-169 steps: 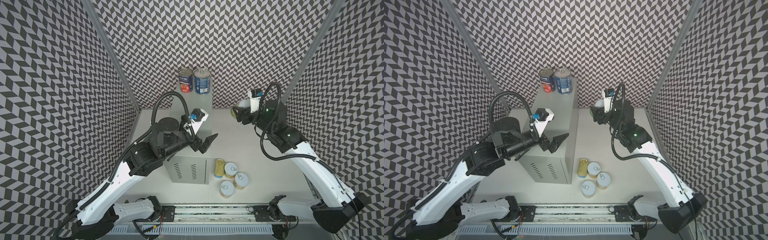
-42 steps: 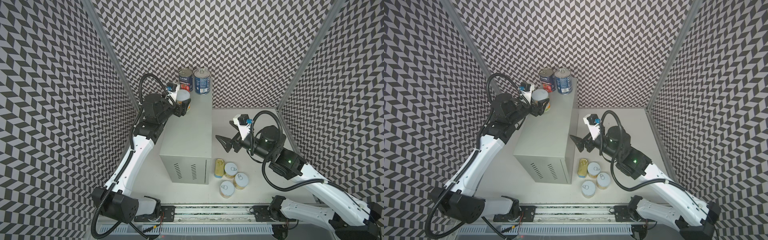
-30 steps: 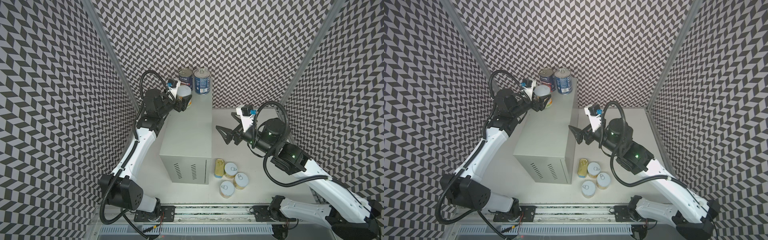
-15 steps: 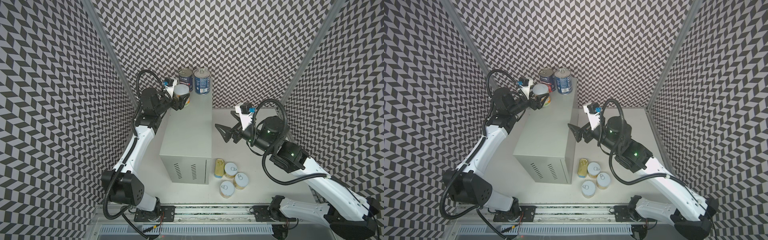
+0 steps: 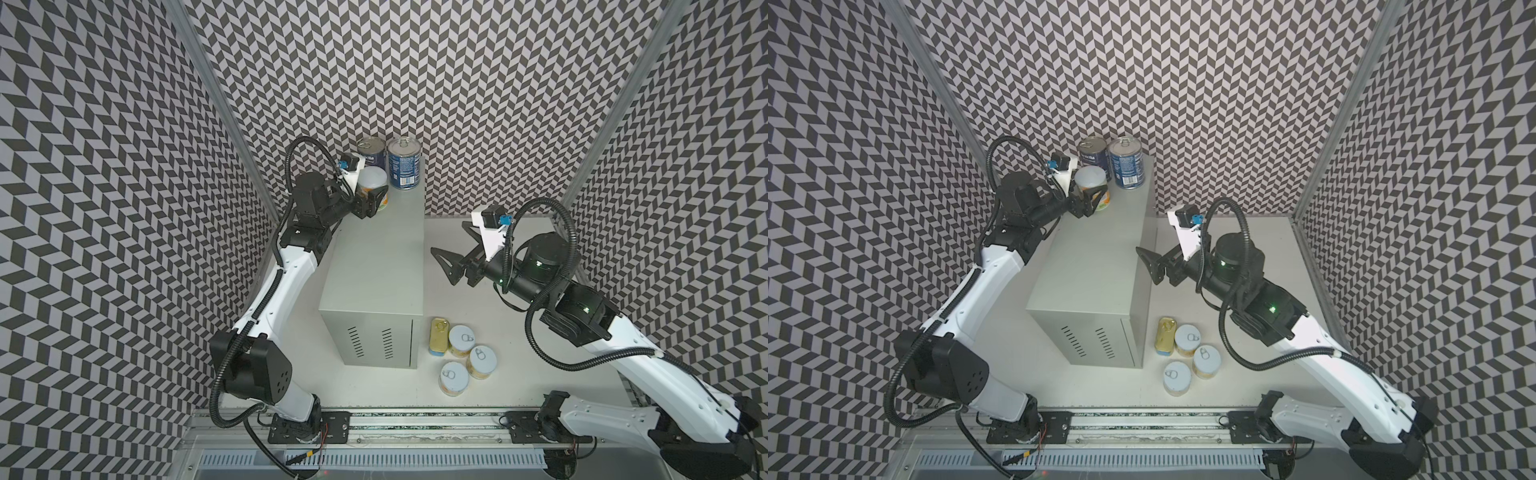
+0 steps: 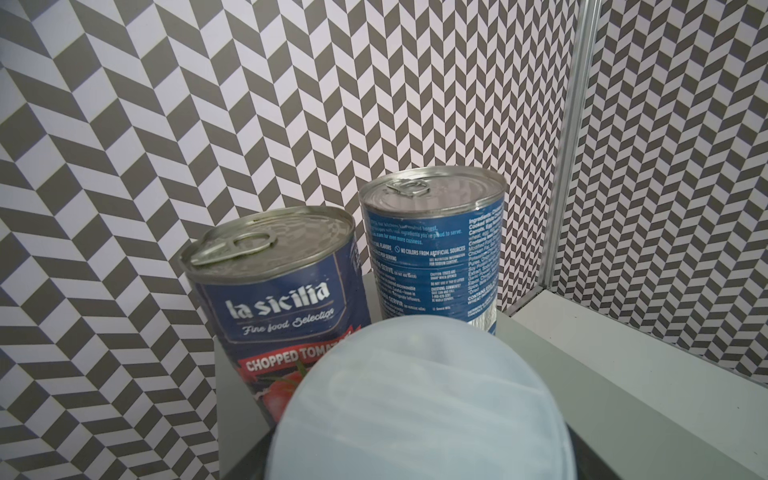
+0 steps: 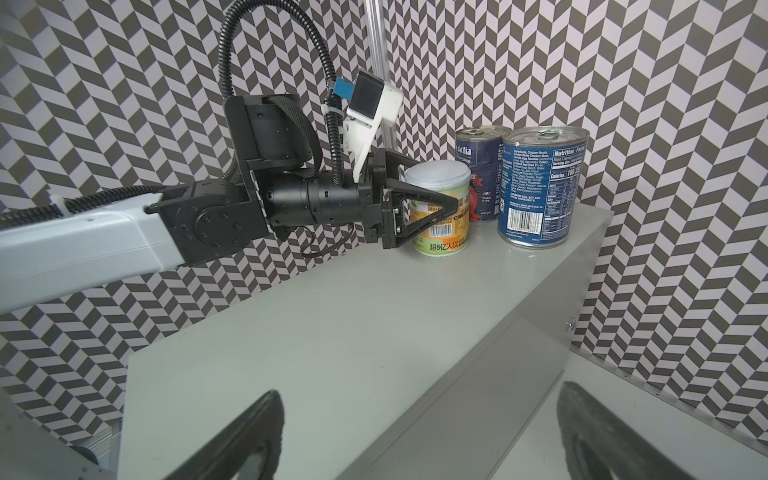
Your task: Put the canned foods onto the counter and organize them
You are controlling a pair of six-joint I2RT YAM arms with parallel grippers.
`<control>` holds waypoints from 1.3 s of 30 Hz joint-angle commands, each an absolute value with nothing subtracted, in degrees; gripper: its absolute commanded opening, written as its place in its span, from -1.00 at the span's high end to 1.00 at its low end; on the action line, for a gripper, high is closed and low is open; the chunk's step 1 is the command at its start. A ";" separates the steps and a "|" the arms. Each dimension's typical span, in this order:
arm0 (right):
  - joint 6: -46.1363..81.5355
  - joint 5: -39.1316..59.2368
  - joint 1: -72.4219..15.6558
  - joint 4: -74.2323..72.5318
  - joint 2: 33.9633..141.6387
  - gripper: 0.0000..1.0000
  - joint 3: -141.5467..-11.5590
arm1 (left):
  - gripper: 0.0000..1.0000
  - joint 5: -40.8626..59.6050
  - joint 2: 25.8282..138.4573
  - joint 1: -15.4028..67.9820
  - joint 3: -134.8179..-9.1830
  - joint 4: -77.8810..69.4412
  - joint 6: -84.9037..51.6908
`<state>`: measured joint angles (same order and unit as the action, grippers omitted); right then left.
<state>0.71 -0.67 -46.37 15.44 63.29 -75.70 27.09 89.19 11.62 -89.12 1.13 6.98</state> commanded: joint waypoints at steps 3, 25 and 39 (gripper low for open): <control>1.15 -1.41 -46.51 14.24 61.96 -0.99 -75.51 | -0.62 26.21 89.70 11.87 -89.63 1.67 8.14; 2.38 -0.62 -46.58 13.27 59.68 -0.99 -73.24 | -0.91 23.14 85.09 12.48 -83.74 0.68 7.45; 2.99 -0.35 -46.57 13.45 59.68 -0.99 -73.02 | -0.67 21.50 86.37 12.48 -84.33 0.62 7.22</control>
<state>2.59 -0.54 -46.37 15.38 60.71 -73.36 22.72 86.56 12.32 -84.16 1.41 7.01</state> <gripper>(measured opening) 0.994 0.836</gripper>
